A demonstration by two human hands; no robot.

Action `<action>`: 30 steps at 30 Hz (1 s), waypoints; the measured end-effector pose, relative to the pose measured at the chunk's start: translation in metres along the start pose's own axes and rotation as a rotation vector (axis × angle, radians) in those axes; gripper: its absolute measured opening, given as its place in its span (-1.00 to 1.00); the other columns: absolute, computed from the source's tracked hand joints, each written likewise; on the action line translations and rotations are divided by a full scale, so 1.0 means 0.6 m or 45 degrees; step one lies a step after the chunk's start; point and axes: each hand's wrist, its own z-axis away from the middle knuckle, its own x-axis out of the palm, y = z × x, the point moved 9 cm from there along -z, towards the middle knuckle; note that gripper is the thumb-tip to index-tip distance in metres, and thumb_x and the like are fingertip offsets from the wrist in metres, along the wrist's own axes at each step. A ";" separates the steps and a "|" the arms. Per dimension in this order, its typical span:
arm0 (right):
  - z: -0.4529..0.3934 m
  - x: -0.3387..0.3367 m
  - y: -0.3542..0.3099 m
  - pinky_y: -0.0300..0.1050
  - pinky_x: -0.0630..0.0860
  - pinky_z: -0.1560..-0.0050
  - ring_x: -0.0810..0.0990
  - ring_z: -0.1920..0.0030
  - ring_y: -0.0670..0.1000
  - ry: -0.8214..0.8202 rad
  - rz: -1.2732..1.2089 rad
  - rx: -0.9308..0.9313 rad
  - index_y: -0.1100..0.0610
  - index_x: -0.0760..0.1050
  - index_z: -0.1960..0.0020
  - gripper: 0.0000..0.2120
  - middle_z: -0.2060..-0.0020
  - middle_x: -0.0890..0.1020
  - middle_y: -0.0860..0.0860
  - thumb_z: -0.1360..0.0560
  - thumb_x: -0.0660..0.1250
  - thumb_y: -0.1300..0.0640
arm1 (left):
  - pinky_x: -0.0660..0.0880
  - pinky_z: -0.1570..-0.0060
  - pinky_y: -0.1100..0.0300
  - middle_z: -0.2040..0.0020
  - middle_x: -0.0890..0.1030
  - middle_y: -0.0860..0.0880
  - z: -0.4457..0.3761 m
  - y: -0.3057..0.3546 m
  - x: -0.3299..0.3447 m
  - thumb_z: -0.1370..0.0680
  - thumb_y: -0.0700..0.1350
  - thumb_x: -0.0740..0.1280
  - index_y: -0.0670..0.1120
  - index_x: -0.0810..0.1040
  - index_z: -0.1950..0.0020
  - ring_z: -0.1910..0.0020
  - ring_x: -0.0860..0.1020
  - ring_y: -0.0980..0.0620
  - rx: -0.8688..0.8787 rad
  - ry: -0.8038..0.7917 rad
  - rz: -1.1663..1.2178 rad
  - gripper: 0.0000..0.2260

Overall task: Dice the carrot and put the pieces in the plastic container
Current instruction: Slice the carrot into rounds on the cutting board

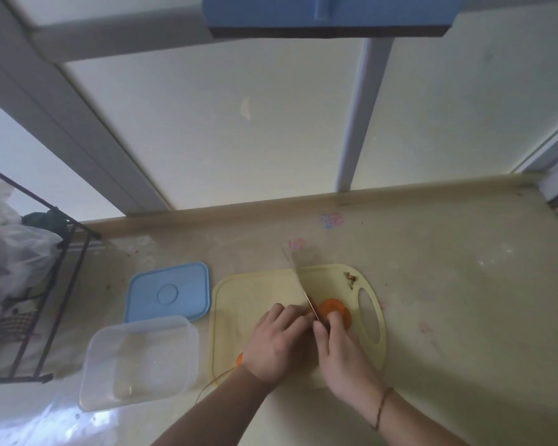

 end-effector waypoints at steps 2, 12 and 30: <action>0.006 0.000 0.007 -0.15 0.37 0.33 0.51 0.31 -0.07 -0.005 -0.024 -0.003 0.00 0.24 -0.06 -0.82 0.27 0.55 -0.04 -0.64 -0.01 -0.09 | 0.57 0.14 0.05 -0.17 0.56 0.01 -0.008 -0.008 -0.008 -0.63 -0.01 0.33 -0.04 0.55 -0.22 0.10 0.55 -0.11 -0.045 0.027 0.009 -0.79; 0.036 -0.050 0.011 -0.24 0.33 0.39 0.44 0.45 -0.15 0.068 -0.190 0.011 0.00 0.31 0.14 -0.80 0.48 0.43 -0.03 -0.63 0.12 -0.03 | 0.56 0.14 0.08 -0.08 0.55 0.03 -0.013 -0.001 -0.023 -0.45 -0.17 0.50 -0.03 0.51 -0.15 0.09 0.55 -0.09 -0.047 0.081 0.001 -0.68; 0.091 -0.047 0.006 -0.25 0.34 0.34 0.45 0.43 -0.17 -0.004 -0.119 0.094 0.04 0.23 0.14 -0.77 0.53 0.47 -0.20 -0.63 0.11 -0.05 | 0.54 0.15 0.08 -0.03 0.57 0.01 -0.013 0.006 -0.024 -0.42 -0.19 0.48 -0.07 0.61 -0.04 0.13 0.53 -0.10 -0.021 0.125 -0.008 -0.79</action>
